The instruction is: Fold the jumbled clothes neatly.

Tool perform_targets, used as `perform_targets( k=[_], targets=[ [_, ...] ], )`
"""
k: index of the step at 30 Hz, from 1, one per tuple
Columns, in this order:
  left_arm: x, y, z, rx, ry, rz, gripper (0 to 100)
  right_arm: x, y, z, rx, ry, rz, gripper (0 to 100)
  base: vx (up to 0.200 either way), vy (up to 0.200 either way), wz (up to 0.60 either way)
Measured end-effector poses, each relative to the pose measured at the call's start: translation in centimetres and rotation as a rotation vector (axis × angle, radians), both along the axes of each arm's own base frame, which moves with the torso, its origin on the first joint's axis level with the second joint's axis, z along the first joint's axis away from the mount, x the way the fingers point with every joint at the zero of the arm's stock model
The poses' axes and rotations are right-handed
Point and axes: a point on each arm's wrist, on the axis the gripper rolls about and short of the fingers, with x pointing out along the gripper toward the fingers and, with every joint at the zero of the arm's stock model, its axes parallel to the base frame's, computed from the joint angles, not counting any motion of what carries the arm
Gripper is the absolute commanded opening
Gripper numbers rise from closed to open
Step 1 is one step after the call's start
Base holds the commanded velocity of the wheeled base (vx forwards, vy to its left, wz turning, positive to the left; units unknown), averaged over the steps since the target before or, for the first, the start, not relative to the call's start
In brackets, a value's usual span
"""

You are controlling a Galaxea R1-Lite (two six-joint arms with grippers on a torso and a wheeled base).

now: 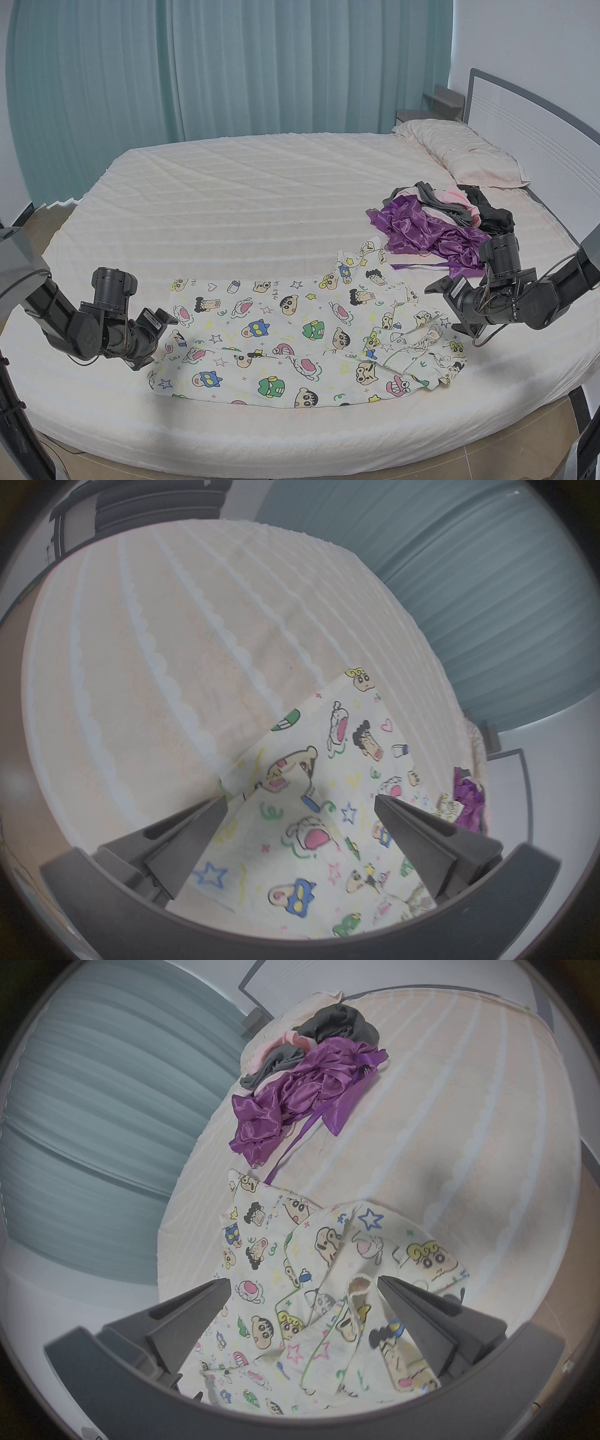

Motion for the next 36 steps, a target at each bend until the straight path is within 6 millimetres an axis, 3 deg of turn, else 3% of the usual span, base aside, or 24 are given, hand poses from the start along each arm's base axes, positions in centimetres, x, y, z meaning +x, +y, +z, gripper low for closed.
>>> perform_targets(
  k=[8,23,24,36],
  targets=[
    [-1.9,0.7,1.2,-0.090,-0.008,-0.008,100,-1.8,2.2,-0.5,-0.030,0.019,0.005,100,0.000,0.000,0.00],
    [-2.2,0.6,1.0,-0.099,0.004,-0.016,100,0.0,3.0,-3.4,-0.065,0.077,-0.002,100,0.000,0.000,0.00],
    [-2.2,0.6,1.0,-0.099,0.004,-0.016,100,0.0,3.0,-3.6,-0.065,0.082,-0.002,0,0.000,0.000,0.00],
    [-2.1,0.6,0.7,-0.098,0.014,-0.016,100,0.1,3.0,-4.8,-0.076,0.121,-0.004,0,0.000,0.000,0.00]
  ],
)
